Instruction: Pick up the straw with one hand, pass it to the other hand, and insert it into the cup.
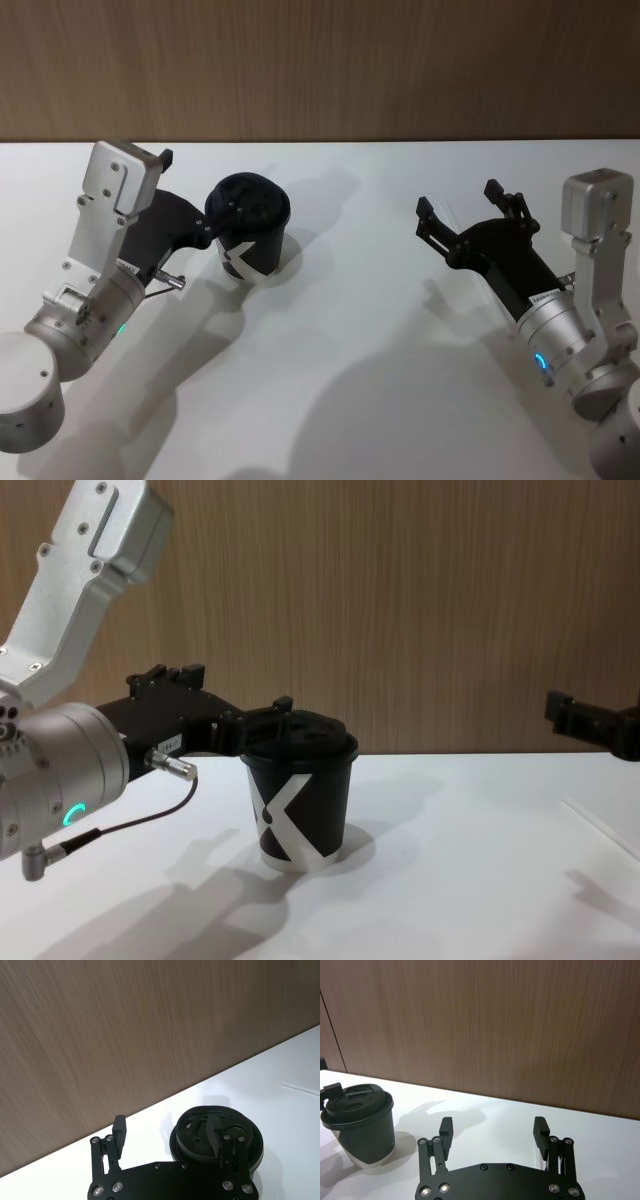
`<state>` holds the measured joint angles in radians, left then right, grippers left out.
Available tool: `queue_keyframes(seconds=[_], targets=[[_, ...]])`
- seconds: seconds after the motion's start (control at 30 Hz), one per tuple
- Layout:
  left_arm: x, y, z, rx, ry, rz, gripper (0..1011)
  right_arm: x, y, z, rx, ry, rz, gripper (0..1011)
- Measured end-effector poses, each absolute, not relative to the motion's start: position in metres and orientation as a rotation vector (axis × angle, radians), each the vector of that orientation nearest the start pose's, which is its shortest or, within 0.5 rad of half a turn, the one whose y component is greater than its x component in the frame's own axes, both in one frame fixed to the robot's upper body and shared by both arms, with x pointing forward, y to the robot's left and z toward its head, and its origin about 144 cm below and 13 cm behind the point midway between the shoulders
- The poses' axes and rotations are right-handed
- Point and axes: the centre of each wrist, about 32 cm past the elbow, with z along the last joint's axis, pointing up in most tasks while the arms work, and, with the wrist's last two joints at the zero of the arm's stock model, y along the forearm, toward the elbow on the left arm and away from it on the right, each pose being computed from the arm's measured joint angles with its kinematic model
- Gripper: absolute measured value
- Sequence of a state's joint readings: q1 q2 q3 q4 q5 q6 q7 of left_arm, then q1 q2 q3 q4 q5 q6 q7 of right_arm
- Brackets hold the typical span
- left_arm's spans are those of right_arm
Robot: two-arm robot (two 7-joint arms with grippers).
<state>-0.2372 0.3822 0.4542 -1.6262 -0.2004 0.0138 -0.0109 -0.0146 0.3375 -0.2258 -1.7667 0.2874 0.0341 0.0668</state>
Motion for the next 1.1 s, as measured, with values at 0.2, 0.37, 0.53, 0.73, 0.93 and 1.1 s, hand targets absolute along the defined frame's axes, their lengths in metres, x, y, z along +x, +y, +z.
queue_keyframes(seconds=[0.2, 0.37, 0.53, 0.73, 0.93, 1.1], targets=[[0.492, 0.1984, 1.2044, 0.061, -0.268, 1.124, 1002, 0.4433, -0.2371, 1.1887, 0.026, -0.075, -1.229, 1001], [0.492, 0.1984, 1.2044, 0.061, -0.268, 1.124, 1003, 0.4433, -0.2371, 1.1887, 0.026, -0.075, -1.229, 1001], [0.492, 0.1984, 1.2044, 0.061, -0.268, 1.124, 1003, 0.4433, -0.2371, 1.1887, 0.026, -0.075, -1.23, 1001], [0.492, 0.1984, 1.2044, 0.061, -0.268, 1.124, 1003, 0.4433, -0.2371, 1.1887, 0.026, -0.075, -1.229, 1001], [0.492, 0.1984, 1.2044, 0.061, -0.268, 1.124, 1003, 0.4433, -0.2371, 1.1887, 0.026, -0.075, -1.229, 1001], [0.492, 0.1984, 1.2044, 0.061, -0.267, 1.124, 1002, 0.4433, -0.2371, 1.1887, 0.026, -0.075, -1.229, 1001]])
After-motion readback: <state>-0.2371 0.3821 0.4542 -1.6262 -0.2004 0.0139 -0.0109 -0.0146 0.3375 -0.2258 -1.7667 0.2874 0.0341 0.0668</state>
